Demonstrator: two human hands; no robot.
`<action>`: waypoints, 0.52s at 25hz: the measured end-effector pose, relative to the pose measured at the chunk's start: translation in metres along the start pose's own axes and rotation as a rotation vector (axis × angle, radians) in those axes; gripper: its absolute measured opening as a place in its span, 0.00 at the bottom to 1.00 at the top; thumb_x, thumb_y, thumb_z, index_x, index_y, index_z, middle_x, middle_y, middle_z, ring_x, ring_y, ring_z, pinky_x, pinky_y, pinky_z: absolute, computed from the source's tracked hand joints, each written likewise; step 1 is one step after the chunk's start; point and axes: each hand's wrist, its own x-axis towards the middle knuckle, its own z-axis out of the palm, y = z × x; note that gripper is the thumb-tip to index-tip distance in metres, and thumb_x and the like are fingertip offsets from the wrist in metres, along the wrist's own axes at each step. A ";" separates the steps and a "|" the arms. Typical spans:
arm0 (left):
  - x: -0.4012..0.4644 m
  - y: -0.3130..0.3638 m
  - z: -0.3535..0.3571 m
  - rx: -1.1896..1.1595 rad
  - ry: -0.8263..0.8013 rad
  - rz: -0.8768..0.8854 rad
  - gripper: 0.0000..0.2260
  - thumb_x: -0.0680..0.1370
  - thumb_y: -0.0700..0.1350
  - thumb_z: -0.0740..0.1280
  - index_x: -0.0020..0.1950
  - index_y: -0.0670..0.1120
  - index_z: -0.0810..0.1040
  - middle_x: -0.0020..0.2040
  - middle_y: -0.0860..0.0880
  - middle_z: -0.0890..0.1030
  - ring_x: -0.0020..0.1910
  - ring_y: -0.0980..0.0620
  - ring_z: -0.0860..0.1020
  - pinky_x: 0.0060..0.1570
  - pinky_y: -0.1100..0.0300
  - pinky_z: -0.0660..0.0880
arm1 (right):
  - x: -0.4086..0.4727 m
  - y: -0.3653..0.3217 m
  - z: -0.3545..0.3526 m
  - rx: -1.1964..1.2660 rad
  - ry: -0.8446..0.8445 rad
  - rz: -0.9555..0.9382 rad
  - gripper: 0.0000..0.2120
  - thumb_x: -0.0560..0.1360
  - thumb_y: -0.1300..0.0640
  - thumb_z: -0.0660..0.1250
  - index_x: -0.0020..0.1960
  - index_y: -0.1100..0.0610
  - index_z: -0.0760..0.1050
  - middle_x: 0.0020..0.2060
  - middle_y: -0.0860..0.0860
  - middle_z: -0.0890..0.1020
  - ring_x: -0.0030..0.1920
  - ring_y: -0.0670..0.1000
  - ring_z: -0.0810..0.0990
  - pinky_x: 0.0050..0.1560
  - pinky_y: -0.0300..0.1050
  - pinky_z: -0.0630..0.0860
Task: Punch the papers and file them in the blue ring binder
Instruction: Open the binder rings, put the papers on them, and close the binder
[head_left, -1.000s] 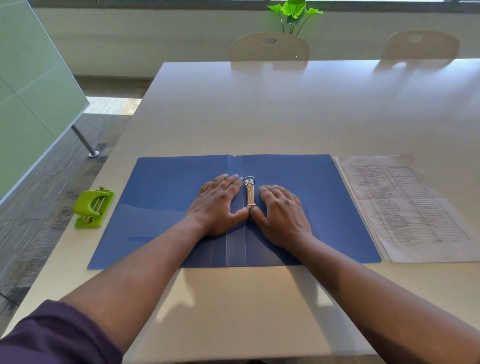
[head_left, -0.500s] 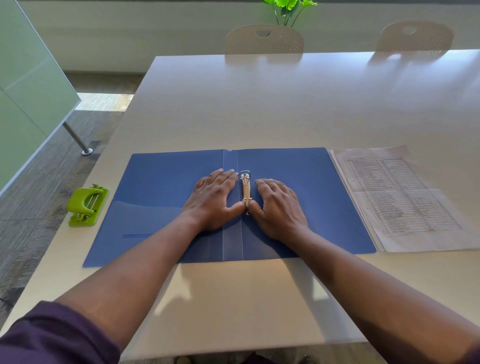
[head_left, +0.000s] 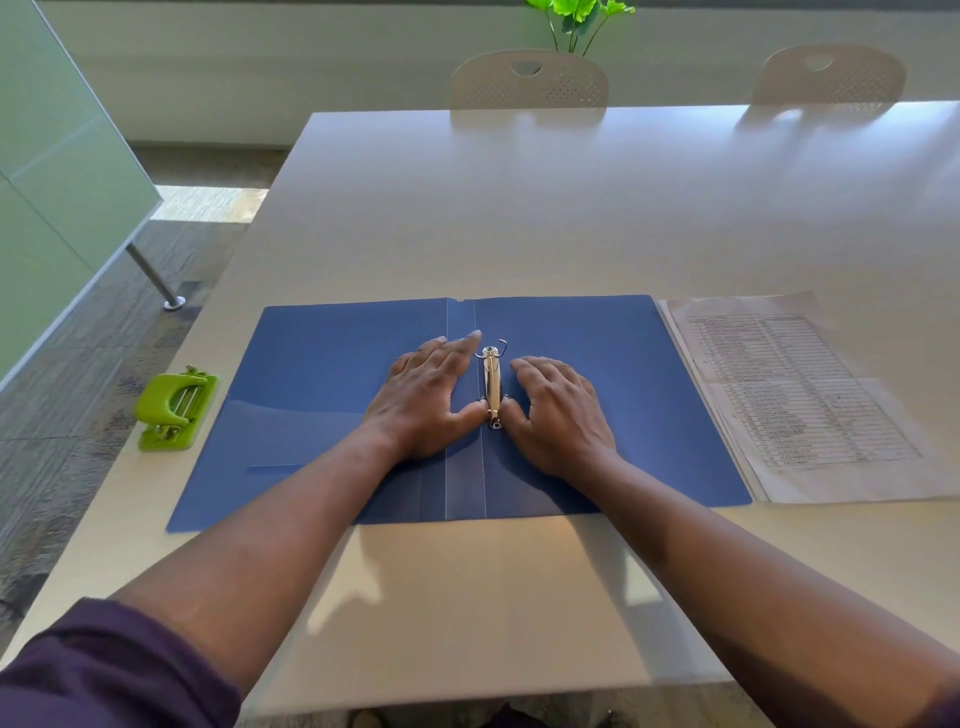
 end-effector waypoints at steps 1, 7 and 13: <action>0.000 0.000 0.000 -0.001 -0.002 0.012 0.41 0.71 0.69 0.53 0.83 0.58 0.47 0.83 0.53 0.59 0.82 0.50 0.53 0.78 0.48 0.52 | 0.000 0.001 0.001 -0.001 0.004 -0.002 0.30 0.79 0.40 0.55 0.74 0.56 0.71 0.73 0.53 0.74 0.75 0.54 0.67 0.75 0.53 0.62; 0.001 -0.002 0.003 0.094 -0.020 0.067 0.32 0.77 0.67 0.52 0.81 0.65 0.54 0.82 0.54 0.59 0.82 0.47 0.52 0.77 0.46 0.51 | 0.000 0.003 0.001 -0.001 0.018 -0.017 0.25 0.79 0.39 0.59 0.68 0.53 0.77 0.71 0.51 0.76 0.74 0.53 0.69 0.72 0.54 0.65; 0.002 -0.003 0.004 0.128 0.000 0.109 0.29 0.78 0.67 0.51 0.79 0.65 0.62 0.84 0.51 0.51 0.82 0.46 0.52 0.77 0.43 0.54 | -0.002 0.002 -0.003 0.017 0.010 -0.025 0.24 0.79 0.39 0.60 0.70 0.49 0.77 0.72 0.51 0.76 0.75 0.53 0.68 0.72 0.55 0.65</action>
